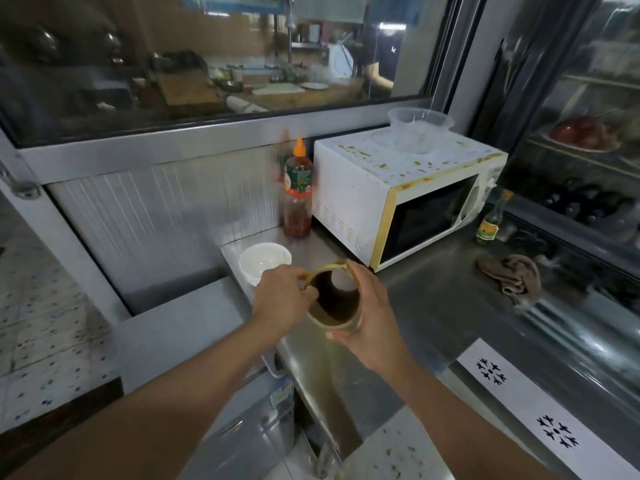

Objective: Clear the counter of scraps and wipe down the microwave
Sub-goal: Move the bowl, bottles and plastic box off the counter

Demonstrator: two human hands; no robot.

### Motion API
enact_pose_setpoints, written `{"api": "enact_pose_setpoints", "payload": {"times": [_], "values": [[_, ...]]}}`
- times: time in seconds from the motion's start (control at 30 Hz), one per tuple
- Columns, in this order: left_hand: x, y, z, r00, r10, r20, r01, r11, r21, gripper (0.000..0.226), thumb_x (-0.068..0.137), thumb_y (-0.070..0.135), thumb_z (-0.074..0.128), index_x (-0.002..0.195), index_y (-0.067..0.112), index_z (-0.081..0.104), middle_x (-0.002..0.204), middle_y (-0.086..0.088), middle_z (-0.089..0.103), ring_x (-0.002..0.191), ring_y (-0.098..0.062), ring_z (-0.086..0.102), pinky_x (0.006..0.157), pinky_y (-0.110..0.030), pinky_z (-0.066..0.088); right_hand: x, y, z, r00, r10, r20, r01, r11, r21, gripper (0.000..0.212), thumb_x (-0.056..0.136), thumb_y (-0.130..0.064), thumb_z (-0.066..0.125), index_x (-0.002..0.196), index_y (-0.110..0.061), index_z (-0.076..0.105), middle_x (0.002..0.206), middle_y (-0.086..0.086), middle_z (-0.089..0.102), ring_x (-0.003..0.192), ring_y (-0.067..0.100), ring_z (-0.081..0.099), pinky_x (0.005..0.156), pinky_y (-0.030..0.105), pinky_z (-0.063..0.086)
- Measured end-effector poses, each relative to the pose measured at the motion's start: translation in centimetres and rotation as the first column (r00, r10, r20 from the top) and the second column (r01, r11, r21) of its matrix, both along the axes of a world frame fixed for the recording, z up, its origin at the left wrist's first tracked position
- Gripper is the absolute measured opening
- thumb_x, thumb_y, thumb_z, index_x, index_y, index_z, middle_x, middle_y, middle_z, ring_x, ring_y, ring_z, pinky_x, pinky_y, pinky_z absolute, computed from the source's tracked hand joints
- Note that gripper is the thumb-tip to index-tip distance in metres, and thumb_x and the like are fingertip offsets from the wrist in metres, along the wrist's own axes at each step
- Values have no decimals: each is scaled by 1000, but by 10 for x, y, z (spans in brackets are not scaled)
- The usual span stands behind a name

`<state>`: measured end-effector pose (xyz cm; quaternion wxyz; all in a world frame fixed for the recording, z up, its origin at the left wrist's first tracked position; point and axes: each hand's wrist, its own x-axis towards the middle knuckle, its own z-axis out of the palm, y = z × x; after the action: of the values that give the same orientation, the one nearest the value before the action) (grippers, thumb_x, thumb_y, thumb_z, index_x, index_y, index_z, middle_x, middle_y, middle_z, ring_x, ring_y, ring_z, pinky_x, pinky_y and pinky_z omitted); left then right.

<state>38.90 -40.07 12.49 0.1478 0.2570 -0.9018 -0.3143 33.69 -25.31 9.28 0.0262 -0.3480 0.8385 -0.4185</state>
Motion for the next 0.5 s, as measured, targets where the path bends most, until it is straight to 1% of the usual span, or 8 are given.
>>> {"api": "enact_pose_setpoints", "payload": {"times": [0.07, 0.13, 0.2, 0.27, 0.33, 0.37, 0.43, 0.5], "values": [[-12, -1, 16, 1000, -2, 17, 3, 998, -68, 18, 77, 20, 61, 87, 11, 74, 84, -12, 68, 87, -30, 60, 76, -35, 49, -16, -2, 14, 1000, 8, 14, -7, 999, -47, 107, 53, -15, 88, 143, -21, 29, 143, -2, 37, 133, 12, 33, 112, 28, 29], [-26, -2, 31, 1000, 19, -8, -19, 998, -53, 14, 74, 18, 63, 79, 13, 75, 77, -11, 69, 79, -29, 62, 73, -37, 52, -35, -4, 26, 999, 25, 38, -22, 997, -79, 107, 51, -20, 87, 142, -22, 32, 140, -4, 43, 130, 10, 39, 110, 32, 35], [-40, 0, 46, 998, 38, -40, -39, 999, -24, 12, 73, 15, 63, 74, 13, 75, 74, -9, 70, 71, -24, 61, 67, -33, 52, -56, -5, 39, 998, 41, 41, -38, 997, -62, 106, 49, -23, 88, 140, -23, 33, 135, -7, 48, 126, 7, 44, 105, 31, 40], [-56, 2, 58, 998, 30, -55, -32, 999, -29, 12, 75, 14, 63, 76, 11, 75, 76, -9, 70, 70, -22, 59, 64, -30, 48, -76, -4, 54, 997, 66, 46, -64, 997, -41, 101, 51, -21, 88, 137, -23, 36, 129, -11, 51, 119, 5, 47, 100, 20, 41], [-72, 3, 67, 997, 24, -69, -26, 1000, -15, 15, 79, 14, 62, 83, 11, 76, 79, -8, 70, 71, -21, 59, 66, -28, 47, -97, -2, 67, 993, 97, 66, -94, 994, -49, 95, 54, -15, 88, 135, -25, 38, 118, -15, 52, 109, 2, 47, 87, 3, 36], [-80, 2, 68, 997, 28, -75, -28, 1000, 3, 16, 80, 14, 61, 85, 11, 76, 80, -7, 70, 72, -20, 59, 66, -27, 46, -106, -2, 71, 991, 110, 77, -107, 993, -49, 94, 56, -13, 87, 135, -25, 38, 115, -16, 51, 107, 0, 47, 82, -1, 36], [-97, -2, 69, 993, 56, -104, -46, 994, 101, 16, 83, 15, 61, 90, 14, 75, 81, -3, 69, 74, -17, 60, 71, -27, 48, -125, -5, 75, 985, 131, 112, -126, 991, -50, 95, 57, -14, 87, 137, -25, 37, 118, -15, 52, 108, 1, 48, 85, 3, 39], [-111, -6, 69, 984, 91, -155, -39, 950, 309, 18, 85, 13, 60, 98, 13, 74, 83, -3, 68, 71, -16, 59, 73, -30, 52, -142, -10, 76, 979, 144, 148, -136, 989, -61, 97, 58, -18, 88, 139, -25, 34, 126, -10, 53, 114, 5, 49, 98, 21, 43]]}}
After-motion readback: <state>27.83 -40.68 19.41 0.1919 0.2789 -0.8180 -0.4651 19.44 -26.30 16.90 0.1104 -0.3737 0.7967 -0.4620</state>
